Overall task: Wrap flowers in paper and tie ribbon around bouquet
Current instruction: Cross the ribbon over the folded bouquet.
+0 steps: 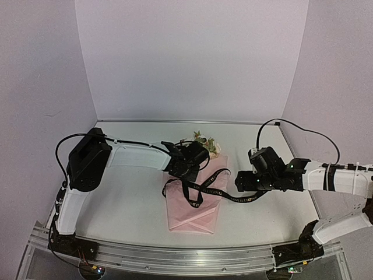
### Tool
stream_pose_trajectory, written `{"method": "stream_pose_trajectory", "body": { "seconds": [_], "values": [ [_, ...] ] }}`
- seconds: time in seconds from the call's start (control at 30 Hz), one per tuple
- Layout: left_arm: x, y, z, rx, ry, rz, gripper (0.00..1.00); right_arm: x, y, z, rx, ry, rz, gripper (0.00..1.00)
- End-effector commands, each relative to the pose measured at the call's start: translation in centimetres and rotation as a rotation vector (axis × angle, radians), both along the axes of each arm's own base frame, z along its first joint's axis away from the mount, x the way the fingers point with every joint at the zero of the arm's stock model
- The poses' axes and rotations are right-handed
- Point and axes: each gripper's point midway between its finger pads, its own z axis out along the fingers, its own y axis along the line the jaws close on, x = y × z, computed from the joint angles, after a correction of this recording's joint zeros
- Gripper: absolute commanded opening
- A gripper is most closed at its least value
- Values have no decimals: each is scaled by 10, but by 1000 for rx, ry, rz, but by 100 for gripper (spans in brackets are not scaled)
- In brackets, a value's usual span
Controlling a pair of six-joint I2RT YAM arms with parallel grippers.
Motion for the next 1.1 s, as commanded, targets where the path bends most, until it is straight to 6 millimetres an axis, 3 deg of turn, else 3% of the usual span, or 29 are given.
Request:
{"method": "stream_pose_trajectory", "body": {
  "seconds": [0.0, 0.13, 0.27, 0.37, 0.4, 0.43, 0.5, 0.6, 0.73, 1.07],
  "values": [
    [10, -3, 26, -54, -71, 15, 6, -2, 1, -1, -7, 25, 20, 82],
    [17, 6, 44, -99, -105, 35, 0, -6, 14, -7, -24, 54, 132, 82],
    [26, 20, 71, -179, -146, 62, 0, -12, 44, -9, 16, 76, 327, 82],
    [31, 28, 82, -215, -142, 68, 0, -12, 53, -8, 15, 74, 394, 82],
    [32, 32, 85, -217, -135, 77, 1, -10, 53, -6, 7, 66, 394, 83],
    [32, 36, 85, -223, -125, 91, 10, -8, 53, -5, 4, 58, 391, 83],
    [31, 41, 83, -240, -92, 116, 30, -5, 54, -1, 2, 46, 388, 83],
    [24, 38, 73, -269, -5, 136, 42, -3, 52, 3, -6, 37, 374, 83],
    [14, 38, 56, -268, 99, 189, 47, -4, 48, 6, -2, 35, 352, 83],
    [2, 16, 27, -284, 257, 175, 57, -12, 40, 2, 5, 50, 335, 83]
  ]
}}
